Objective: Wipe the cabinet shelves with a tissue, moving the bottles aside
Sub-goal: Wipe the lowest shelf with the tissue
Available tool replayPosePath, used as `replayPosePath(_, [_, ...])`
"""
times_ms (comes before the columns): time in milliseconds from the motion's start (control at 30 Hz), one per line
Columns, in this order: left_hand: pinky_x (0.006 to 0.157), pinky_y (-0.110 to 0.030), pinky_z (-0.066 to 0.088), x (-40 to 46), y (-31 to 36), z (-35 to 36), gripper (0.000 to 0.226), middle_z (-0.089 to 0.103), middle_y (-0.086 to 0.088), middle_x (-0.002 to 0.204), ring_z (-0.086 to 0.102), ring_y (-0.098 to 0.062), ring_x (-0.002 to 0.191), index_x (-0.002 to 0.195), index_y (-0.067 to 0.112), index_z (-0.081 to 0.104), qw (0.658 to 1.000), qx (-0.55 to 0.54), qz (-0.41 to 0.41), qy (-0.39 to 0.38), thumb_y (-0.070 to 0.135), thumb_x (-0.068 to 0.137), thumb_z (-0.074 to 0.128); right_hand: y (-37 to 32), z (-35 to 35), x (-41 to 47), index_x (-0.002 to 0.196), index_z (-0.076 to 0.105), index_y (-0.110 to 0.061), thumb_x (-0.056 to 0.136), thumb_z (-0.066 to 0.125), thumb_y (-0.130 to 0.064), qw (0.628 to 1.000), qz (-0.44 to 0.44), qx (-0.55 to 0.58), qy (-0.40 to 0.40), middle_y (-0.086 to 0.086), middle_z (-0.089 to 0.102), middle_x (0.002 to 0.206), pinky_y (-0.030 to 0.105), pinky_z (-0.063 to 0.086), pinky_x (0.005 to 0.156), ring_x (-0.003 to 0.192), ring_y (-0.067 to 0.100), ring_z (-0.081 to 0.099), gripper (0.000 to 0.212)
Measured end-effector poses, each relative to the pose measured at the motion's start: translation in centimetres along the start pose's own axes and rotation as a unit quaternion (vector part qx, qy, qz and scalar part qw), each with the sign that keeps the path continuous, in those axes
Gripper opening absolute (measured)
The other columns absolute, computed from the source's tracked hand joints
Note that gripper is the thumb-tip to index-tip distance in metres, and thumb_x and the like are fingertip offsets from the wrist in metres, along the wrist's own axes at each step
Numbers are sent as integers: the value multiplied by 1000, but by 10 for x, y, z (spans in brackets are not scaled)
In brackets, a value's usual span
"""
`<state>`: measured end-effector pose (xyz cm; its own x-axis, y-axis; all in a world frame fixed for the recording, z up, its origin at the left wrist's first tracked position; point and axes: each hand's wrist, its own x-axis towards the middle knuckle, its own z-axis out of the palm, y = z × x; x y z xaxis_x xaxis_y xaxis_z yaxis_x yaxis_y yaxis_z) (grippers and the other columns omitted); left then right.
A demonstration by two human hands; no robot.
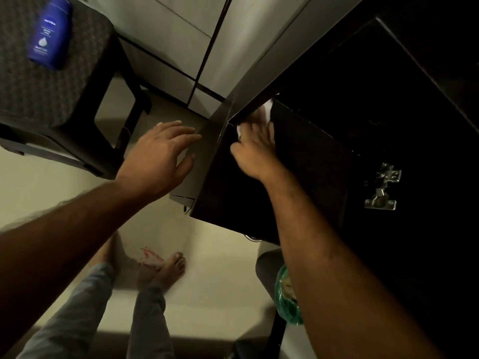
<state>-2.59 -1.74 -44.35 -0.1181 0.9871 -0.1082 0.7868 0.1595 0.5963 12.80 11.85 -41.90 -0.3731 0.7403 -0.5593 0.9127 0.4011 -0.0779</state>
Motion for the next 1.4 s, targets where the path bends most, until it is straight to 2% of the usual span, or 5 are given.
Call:
replayPosePath(133, [114, -41, 20, 3, 8, -3, 43, 50, -5, 143, 35, -23, 140, 137, 20, 50, 1000, 4, 6, 2, 27, 94, 55, 8, 33, -56, 155, -10, -14, 91, 45, -28, 991, -116, -37, 58, 6, -15, 163, 44, -8, 122, 148, 18, -21, 86])
replayPosePath(433, [115, -41, 21, -9, 9, -3, 44, 50, -6, 143, 35, -24, 140, 138, 20, 50, 1000, 5, 2, -3, 29, 95, 51, -1, -2, 12, 155, 15, -7, 90, 45, -31, 1000, 12, 16, 7, 9, -18, 163, 49, -13, 119, 145, 19, -29, 75])
replayPosePath(667, [114, -43, 26, -9, 29, 0, 43, 52, -6, 141, 37, -24, 139, 136, 17, 52, 1000, 5, 21, 9, 26, 94, 55, 7, 49, -54, 153, -13, -14, 98, 28, -52, 994, -60, -24, 87, 8, -18, 162, 49, -11, 120, 147, 21, -24, 79])
replayPosePath(933, [112, -44, 30, -12, 49, 8, 44, 52, -6, 141, 38, -25, 138, 137, 17, 51, 999, 4, 52, 8, 27, 94, 54, 75, 92, -108, 156, -5, -17, 89, -7, -70, 988, 26, -12, 149, 1, -6, 165, 48, -6, 121, 149, 14, -16, 85])
replayPosePath(1400, [109, -53, 36, -27, 91, 46, 45, 53, -14, 139, 41, -32, 135, 134, 9, 54, 994, -8, 103, -23, 20, 91, 58, 179, 89, -115, 155, -6, -6, 99, 22, -60, 942, 243, 144, 183, 10, -11, 164, 38, -7, 122, 150, 19, -14, 83])
